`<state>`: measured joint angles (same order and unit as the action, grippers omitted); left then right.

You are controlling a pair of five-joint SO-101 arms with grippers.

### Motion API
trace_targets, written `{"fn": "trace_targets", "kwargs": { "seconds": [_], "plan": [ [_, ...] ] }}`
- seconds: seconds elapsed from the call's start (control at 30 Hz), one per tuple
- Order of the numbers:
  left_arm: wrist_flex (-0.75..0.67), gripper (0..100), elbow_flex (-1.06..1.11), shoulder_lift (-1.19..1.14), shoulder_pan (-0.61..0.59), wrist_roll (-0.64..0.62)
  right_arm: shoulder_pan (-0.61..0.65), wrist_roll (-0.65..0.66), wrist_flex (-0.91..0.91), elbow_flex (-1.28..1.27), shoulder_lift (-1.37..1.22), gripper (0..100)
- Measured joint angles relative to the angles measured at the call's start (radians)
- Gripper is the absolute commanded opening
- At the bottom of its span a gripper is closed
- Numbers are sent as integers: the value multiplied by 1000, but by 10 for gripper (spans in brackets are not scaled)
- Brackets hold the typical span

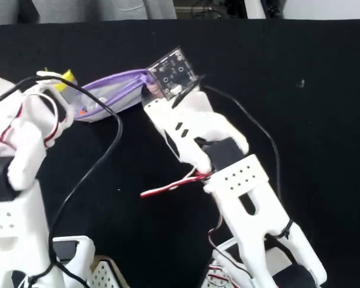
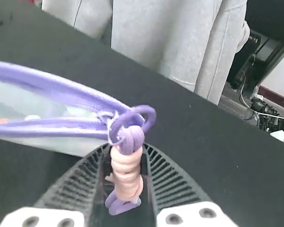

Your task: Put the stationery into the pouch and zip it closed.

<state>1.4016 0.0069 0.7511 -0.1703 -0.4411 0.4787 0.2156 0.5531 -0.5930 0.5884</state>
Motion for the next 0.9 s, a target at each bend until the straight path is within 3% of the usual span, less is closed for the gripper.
{"fn": "trace_targets", "kwargs": {
  "seconds": [0.27,0.5,0.77,0.9],
  "plan": [
    [196,206,-221,3,2,3,0,-14,58,120,-15,11],
    [339,204,-241,3,2,150,0,-55,140,273,-124,11],
    [347,202,0,2,2,351,0,-60,144,285,-132,11],
    [210,202,158,2,-9,407,-2,-61,158,287,-132,11]
  ]
}}
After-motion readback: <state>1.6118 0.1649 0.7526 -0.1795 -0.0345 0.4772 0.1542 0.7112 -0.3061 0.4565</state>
